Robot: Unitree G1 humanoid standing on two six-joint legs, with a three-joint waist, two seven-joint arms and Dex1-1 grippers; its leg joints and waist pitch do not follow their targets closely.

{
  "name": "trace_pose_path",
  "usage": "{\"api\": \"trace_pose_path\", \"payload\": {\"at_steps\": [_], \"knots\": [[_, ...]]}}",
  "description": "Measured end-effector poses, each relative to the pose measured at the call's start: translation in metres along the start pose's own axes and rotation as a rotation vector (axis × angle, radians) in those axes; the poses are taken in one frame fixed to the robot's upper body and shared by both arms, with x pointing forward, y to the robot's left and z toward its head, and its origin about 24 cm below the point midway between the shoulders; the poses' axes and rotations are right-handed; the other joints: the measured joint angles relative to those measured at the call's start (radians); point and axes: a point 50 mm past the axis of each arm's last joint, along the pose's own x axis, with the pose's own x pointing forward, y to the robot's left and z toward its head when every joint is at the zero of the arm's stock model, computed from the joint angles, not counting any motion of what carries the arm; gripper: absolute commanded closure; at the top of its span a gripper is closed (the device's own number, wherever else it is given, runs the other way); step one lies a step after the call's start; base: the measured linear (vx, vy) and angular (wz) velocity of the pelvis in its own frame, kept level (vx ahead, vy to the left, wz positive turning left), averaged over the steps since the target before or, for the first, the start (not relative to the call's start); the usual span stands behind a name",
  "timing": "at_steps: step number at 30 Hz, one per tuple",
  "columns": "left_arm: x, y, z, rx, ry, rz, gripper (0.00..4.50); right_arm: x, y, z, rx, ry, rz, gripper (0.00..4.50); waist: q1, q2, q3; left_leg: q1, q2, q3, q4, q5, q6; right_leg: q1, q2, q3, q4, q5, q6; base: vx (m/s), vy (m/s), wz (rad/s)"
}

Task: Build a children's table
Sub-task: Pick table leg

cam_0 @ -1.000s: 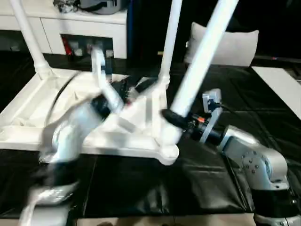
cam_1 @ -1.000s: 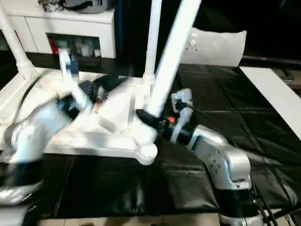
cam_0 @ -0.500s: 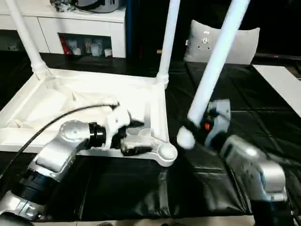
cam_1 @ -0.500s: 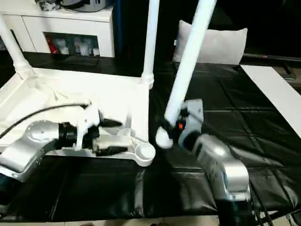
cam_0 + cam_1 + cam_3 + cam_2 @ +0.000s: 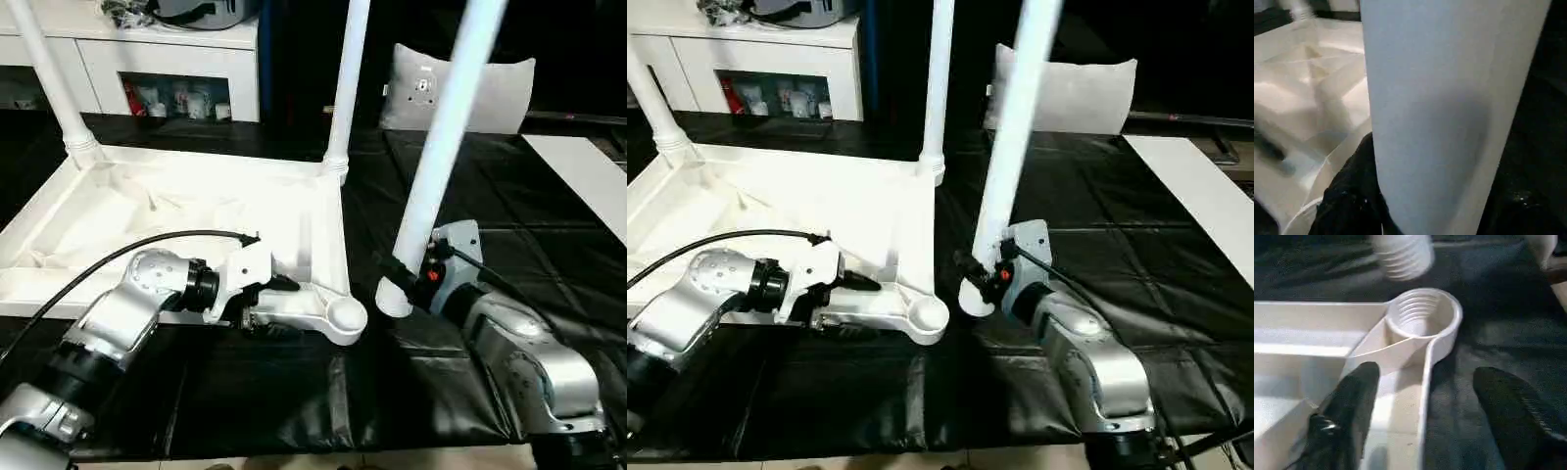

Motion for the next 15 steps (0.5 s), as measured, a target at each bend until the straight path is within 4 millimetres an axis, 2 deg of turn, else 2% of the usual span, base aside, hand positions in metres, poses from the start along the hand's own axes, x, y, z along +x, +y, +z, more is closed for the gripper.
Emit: {"api": "trace_pose_path", "payload": {"at_steps": [2, 10, 15], "knots": [[0.000, 0.002, -0.002, -0.005, 0.019, -0.001, 1.51, 0.001, 0.007, -0.003, -0.017, 0.001, 0.040, 2.61, -0.001, 0.000, 0.000, 0.000, 0.000, 0.000, 0.000, 0.000, 0.000, 0.000, 0.000, 0.000, 0.000, 0.000, 0.000, 0.000, 0.000, 0.00], [0.003, 0.001, -0.010, -0.010, 0.080, -0.027, 2.13, 0.000, 0.007, -0.003, 0.000, -0.002, 0.061, 2.61, -0.004, 0.001, 0.000, 0.002, 0.000, 0.000, 0.000, 0.000, 0.000, 0.000, 0.000, 0.000, 0.001, 0.000, 0.000, 0.000, 0.000, 0.00], [0.004, 0.001, -0.011, 0.000, 0.095, -0.041, 2.52, 0.002, 0.012, 0.003, 0.020, -0.072, 0.099, 2.61, -0.004, 0.001, 0.000, 0.003, 0.000, 0.001, 0.000, 0.000, 0.000, 0.000, 0.000, 0.000, 0.001, 0.000, 0.000, 0.000, 0.000, 0.00]]}}
